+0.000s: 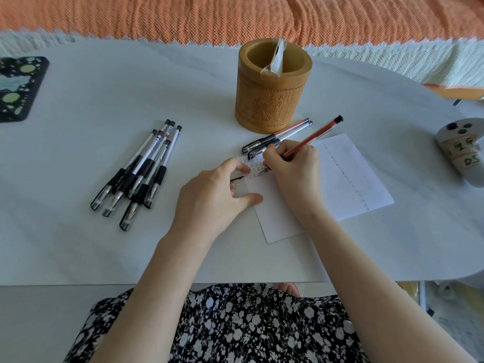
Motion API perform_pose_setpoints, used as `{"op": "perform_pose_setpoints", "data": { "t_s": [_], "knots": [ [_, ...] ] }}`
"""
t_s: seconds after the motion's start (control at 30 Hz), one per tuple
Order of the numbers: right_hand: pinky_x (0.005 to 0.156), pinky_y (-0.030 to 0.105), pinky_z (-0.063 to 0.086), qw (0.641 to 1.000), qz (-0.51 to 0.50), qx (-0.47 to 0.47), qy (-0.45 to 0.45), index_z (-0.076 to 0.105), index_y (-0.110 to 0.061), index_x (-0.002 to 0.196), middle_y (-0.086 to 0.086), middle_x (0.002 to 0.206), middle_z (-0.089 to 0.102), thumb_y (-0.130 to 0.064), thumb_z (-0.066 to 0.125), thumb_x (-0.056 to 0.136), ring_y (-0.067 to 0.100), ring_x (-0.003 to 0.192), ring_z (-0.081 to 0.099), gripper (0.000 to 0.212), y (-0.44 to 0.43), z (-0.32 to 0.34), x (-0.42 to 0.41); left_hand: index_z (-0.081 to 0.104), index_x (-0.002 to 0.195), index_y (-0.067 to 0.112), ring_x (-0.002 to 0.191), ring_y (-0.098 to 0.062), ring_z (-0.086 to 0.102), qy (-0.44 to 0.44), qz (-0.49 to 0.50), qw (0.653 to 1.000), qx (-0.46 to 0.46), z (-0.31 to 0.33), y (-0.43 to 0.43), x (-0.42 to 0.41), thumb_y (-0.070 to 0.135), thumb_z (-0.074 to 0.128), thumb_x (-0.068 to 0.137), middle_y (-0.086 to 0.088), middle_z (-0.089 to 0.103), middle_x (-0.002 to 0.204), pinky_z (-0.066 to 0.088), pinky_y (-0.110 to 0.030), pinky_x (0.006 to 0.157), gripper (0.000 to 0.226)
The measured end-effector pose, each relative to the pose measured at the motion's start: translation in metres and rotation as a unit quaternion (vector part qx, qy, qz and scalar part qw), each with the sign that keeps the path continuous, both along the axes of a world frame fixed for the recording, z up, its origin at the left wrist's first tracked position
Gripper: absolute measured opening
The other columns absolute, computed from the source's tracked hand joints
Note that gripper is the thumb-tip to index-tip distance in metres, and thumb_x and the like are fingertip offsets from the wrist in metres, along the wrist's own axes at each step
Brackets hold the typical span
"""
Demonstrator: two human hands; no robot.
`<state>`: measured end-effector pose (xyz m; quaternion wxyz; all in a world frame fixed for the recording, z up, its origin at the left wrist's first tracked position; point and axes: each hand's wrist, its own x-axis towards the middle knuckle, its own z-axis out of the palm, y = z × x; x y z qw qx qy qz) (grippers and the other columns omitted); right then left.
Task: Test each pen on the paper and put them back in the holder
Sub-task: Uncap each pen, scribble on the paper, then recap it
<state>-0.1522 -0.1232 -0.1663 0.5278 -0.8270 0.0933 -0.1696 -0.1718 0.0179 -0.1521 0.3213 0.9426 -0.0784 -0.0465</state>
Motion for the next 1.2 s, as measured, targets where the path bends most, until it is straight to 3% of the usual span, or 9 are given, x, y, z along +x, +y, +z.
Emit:
{"op": "perform_pose_setpoints", "data": {
  "t_s": [0.07, 0.47, 0.63, 0.8, 0.87, 0.93, 1.0, 1.07, 1.2],
  "knots": [
    [0.049, 0.027, 0.023, 1.000, 0.000, 0.002, 0.002, 0.042, 0.009, 0.057, 0.026, 0.055, 0.041, -0.008, 0.059, 0.078, 0.016, 0.054, 0.028, 0.032, 0.000, 0.000, 0.000, 0.055, 0.104, 0.040, 0.075, -0.014, 0.056, -0.001, 0.001, 1.000, -0.001, 0.000, 0.000, 0.000, 0.052, 0.072, 0.068, 0.009, 0.048, 0.062, 0.037, -0.027, 0.063, 0.041],
    [0.049, 0.026, 0.020, 1.000, -0.004, 0.011, -0.006, 0.034, -0.006, 0.052, 0.005, 0.051, 0.026, -0.004, 0.057, 0.076, 0.012, 0.054, 0.022, 0.034, 0.001, 0.001, 0.000, 0.055, 0.104, 0.039, 0.073, -0.014, 0.055, -0.010, 0.006, 1.000, -0.002, 0.003, -0.001, -0.001, 0.051, 0.073, 0.068, 0.009, 0.048, 0.062, 0.036, -0.027, 0.061, 0.041],
    [0.047, 0.023, 0.020, 1.000, -0.006, 0.008, -0.001, 0.030, -0.014, 0.050, 0.005, 0.049, 0.028, -0.004, 0.057, 0.076, 0.011, 0.053, 0.023, 0.039, 0.001, 0.002, 0.000, 0.055, 0.104, 0.039, 0.074, -0.014, 0.056, -0.006, 0.006, 1.000, 0.001, 0.004, -0.002, -0.001, 0.051, 0.073, 0.069, 0.009, 0.048, 0.062, 0.037, -0.027, 0.061, 0.042],
    [0.047, 0.023, 0.018, 1.000, -0.008, 0.017, 0.002, 0.032, -0.010, 0.052, 0.007, 0.051, 0.026, -0.004, 0.057, 0.076, 0.012, 0.054, 0.021, 0.035, 0.001, 0.001, 0.000, 0.055, 0.106, 0.039, 0.078, -0.013, 0.057, -0.007, 0.001, 1.000, 0.003, 0.005, -0.001, -0.002, 0.051, 0.072, 0.069, 0.009, 0.050, 0.064, 0.039, -0.027, 0.063, 0.042],
    [0.047, 0.024, 0.021, 1.000, -0.011, 0.027, 0.006, 0.036, -0.002, 0.053, 0.018, 0.052, 0.032, -0.006, 0.057, 0.077, 0.013, 0.054, 0.025, 0.032, 0.000, 0.002, 0.000, 0.055, 0.106, 0.039, 0.078, -0.012, 0.057, -0.004, -0.002, 1.000, 0.001, 0.004, -0.001, -0.002, 0.051, 0.072, 0.069, 0.010, 0.050, 0.063, 0.040, -0.026, 0.064, 0.043],
    [0.046, 0.021, 0.026, 0.998, -0.018, 0.059, 0.006, 0.044, 0.005, 0.056, 0.021, 0.052, 0.046, -0.008, 0.058, 0.081, 0.010, 0.051, 0.034, 0.032, -0.002, 0.005, 0.000, 0.055, 0.105, 0.037, 0.069, -0.003, 0.053, -0.006, -0.009, 1.000, -0.022, 0.004, 0.001, -0.002, 0.049, 0.073, 0.070, 0.011, 0.047, 0.059, 0.038, -0.023, 0.061, 0.041],
    [0.046, 0.017, 0.029, 0.993, -0.014, 0.115, -0.007, 0.050, 0.002, 0.056, 0.004, 0.045, 0.048, -0.013, 0.062, 0.086, 0.008, 0.044, 0.035, 0.036, -0.005, 0.012, 0.001, 0.054, 0.103, 0.032, 0.059, -0.002, 0.048, -0.022, -0.017, 0.996, -0.085, 0.004, 0.000, -0.003, 0.041, 0.071, 0.074, 0.009, 0.043, 0.056, 0.034, -0.014, 0.055, 0.035],
    [0.044, 0.018, 0.027, 0.980, 0.014, 0.199, -0.011, 0.053, -0.001, 0.059, -0.005, 0.040, 0.042, -0.022, 0.063, 0.090, 0.011, 0.040, 0.031, 0.039, -0.009, 0.020, 0.000, 0.049, 0.108, 0.024, 0.059, -0.008, 0.046, -0.006, -0.025, 0.987, -0.158, 0.007, -0.001, -0.004, 0.026, 0.061, 0.085, 0.005, 0.047, 0.064, 0.034, -0.013, 0.055, 0.026],
    [0.044, 0.023, 0.024, 0.940, 0.082, 0.329, 0.030, 0.063, -0.005, 0.061, 0.002, 0.043, 0.040, -0.027, 0.048, 0.097, 0.014, 0.042, 0.031, 0.045, -0.014, 0.028, -0.004, 0.038, 0.118, 0.026, 0.071, -0.010, 0.048, 0.086, -0.062, 0.967, -0.232, 0.006, -0.003, -0.005, 0.014, 0.039, 0.096, 0.008, 0.050, 0.081, 0.034, -0.010, 0.060, 0.026]
  ]
}}
